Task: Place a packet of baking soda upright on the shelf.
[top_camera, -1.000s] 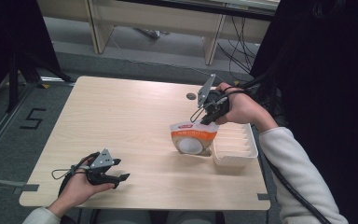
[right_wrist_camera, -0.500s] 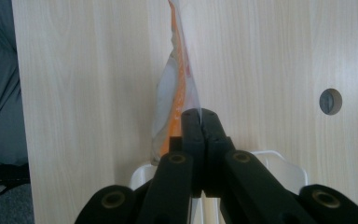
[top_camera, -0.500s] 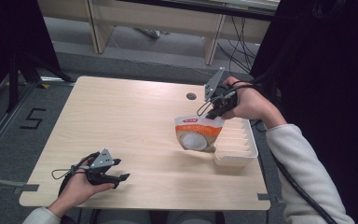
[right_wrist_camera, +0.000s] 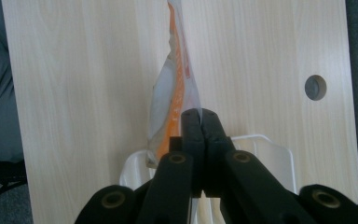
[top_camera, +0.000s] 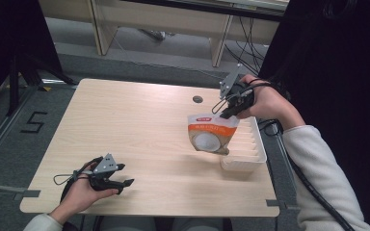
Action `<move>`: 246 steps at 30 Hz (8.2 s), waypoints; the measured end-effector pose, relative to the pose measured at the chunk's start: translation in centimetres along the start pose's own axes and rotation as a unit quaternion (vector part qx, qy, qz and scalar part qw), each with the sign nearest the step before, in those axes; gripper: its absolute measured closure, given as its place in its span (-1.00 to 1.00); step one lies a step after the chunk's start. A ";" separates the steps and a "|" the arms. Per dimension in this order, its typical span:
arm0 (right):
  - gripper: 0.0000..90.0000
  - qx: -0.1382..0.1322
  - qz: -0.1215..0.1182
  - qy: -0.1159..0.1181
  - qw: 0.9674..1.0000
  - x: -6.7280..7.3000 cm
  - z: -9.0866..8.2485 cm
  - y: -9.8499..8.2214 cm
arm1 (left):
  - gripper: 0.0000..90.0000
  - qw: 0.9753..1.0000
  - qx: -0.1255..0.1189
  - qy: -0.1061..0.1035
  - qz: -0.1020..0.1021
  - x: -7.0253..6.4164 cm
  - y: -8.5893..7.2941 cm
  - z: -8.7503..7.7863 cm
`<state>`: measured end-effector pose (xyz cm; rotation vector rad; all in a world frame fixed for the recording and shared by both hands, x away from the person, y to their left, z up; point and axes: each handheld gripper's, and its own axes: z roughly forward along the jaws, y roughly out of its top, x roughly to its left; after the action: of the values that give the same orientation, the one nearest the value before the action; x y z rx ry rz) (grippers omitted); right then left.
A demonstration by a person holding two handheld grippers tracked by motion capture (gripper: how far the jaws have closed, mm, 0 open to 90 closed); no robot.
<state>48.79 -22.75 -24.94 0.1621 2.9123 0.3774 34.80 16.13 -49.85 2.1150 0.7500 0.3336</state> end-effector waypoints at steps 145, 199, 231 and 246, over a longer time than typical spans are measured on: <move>1.00 0.063 -0.024 -0.025 0.997 -2.9 -2.6 -7.2 | -0.26 1.000 0.001 -0.001 0.003 0.1 0.0 0.0; 1.00 0.097 -0.060 -0.060 0.992 -3.3 -1.5 -8.1 | -0.26 1.000 -0.001 -0.001 0.002 0.1 0.0 0.1; 0.45 0.002 0.050 -0.056 0.997 -1.4 -0.8 -6.4 | -0.26 1.000 -0.002 -0.004 -0.001 0.1 0.0 0.1; 0.33 -0.102 0.070 -0.044 0.991 3.4 1.5 -3.8 | -0.26 1.000 0.000 -0.002 0.002 0.1 0.0 0.0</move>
<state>45.46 -25.60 -27.95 0.3434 2.7613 0.6686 34.89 16.15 -49.88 2.1169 0.7439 0.3300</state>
